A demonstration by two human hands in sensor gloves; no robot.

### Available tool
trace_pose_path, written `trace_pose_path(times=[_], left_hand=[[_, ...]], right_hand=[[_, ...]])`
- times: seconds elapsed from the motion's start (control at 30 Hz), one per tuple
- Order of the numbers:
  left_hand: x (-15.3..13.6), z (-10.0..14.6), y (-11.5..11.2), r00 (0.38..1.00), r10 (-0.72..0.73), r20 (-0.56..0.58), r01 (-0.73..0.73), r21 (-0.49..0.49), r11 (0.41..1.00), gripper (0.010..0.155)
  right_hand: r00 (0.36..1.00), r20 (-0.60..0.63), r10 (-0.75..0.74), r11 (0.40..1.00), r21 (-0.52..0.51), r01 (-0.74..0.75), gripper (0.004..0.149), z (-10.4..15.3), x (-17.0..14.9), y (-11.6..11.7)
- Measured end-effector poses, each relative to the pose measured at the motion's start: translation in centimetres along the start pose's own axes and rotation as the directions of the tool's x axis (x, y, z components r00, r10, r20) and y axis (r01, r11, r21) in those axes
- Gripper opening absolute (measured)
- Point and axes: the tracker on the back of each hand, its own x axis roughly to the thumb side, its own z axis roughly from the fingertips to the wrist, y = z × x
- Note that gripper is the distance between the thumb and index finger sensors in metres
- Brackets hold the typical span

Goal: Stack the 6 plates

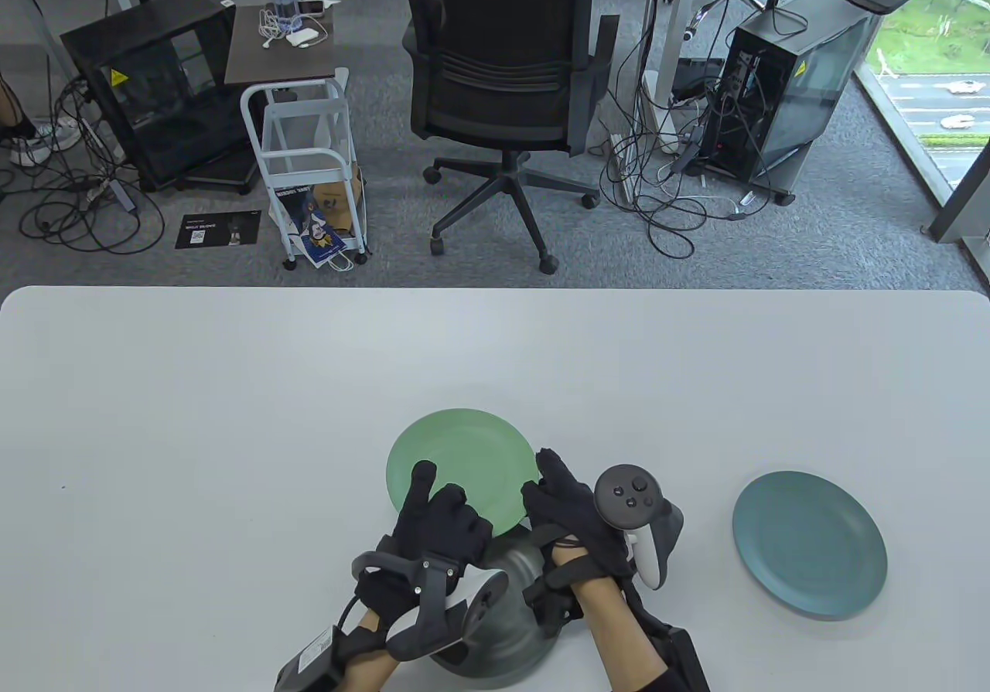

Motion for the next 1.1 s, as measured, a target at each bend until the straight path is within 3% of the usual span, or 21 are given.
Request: trace_pose_path(times=[0.2,0.5,0.8,1.0,1.1], left_hand=[[-2.1,-0.4,0.5,0.984,0.178,-0.026,-0.179,-0.082,0.98,0.052],[-8.6,-0.5,0.0,0.874,0.367,-0.32,-0.396,-0.029,0.918,0.056],[-11.6,0.2,-3.0,0.827,0.271,-0.493,-0.361,-0.096,0.928,0.057],[-12.5,0.5,-4.5,0.807,0.204,-0.554,-0.338,-0.152,0.929,0.058],[-12.7,0.6,-5.0,0.803,0.193,-0.563,-0.341,-0.169,0.925,0.057]], right_hand=[[1.0,-0.007,-0.012,0.999,-0.038,0.012,0.054,-0.1,-0.9,-1.0],[0.994,0.09,0.058,0.997,0.039,-0.062,0.052,-0.3,-1.3,-2.8],[0.976,0.183,0.117,0.981,0.132,-0.142,0.049,-0.5,-1.4,-2.8],[0.954,0.268,0.135,0.952,0.233,-0.2,0.048,-0.6,-1.0,-2.0],[0.942,0.259,0.215,0.933,0.23,-0.276,0.045,-0.5,-0.9,-1.9]])
